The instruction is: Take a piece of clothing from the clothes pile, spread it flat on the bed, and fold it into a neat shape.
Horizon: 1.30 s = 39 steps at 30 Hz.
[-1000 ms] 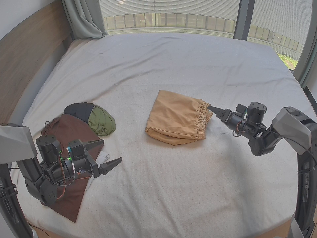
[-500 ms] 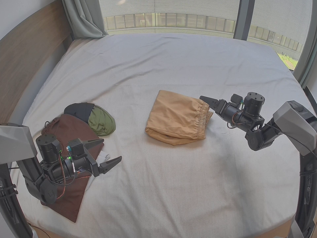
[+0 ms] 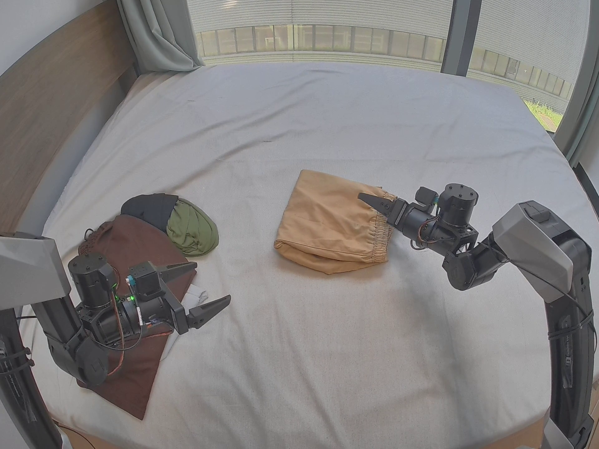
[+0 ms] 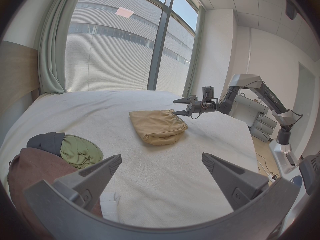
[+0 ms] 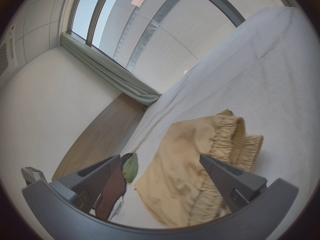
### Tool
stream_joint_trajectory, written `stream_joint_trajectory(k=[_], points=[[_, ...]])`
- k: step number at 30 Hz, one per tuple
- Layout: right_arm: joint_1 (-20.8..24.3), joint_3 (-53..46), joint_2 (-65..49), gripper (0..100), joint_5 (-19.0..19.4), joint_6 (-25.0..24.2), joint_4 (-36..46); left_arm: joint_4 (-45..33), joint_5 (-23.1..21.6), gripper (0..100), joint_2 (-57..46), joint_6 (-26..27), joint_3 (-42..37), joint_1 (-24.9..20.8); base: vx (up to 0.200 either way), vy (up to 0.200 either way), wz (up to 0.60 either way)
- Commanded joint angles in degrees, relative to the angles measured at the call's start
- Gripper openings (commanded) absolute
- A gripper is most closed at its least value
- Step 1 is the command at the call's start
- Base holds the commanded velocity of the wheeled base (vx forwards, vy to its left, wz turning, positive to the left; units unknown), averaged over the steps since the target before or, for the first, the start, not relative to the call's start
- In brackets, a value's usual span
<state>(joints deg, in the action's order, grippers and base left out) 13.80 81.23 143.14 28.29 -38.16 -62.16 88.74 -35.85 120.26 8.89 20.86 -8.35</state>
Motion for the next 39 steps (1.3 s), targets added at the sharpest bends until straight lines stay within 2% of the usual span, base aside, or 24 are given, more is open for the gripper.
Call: stream_joint_trajectory(k=[1, 20, 24, 27, 35, 39], points=[[0.0, 1.04, 3.2, 100, 0.01, 0.01, -0.07, 0.03, -0.01, 100, 0.15, -0.01, -0.03, 0.0, 0.0, 0.0, 0.0], [-0.26, 2.62, 7.24, 100, -0.08, 1.24, -0.15, 0.03, -0.01, 100, 0.24, 0.08, -0.47, -0.09, 0.0, 0.0, 0.0], [-0.09, 1.74, 5.31, 100, 0.01, 1.24, -0.86, 0.03, -0.01, 100, 0.06, -0.01, -0.47, -0.44, 0.0, 0.0, 0.0], [0.17, -1.77, -0.5, 100, 0.01, 2.21, -1.03, 0.03, -0.01, 100, -0.11, -0.01, -0.56, -0.44, 0.0, 0.0, 0.0], [1.14, -11.18, -11.66, 100, 0.01, 7.48, -1.12, 0.03, -0.01, 100, -0.2, -0.1, -0.82, -0.97, 0.0, 0.0, 0.0], [3.51, -22.34, -19.83, 100, -0.43, 15.92, -1.12, 0.03, 0.08, 100, -2.22, -0.19, -1.79, -2.11, 0.0, 0.0, 0.0]])
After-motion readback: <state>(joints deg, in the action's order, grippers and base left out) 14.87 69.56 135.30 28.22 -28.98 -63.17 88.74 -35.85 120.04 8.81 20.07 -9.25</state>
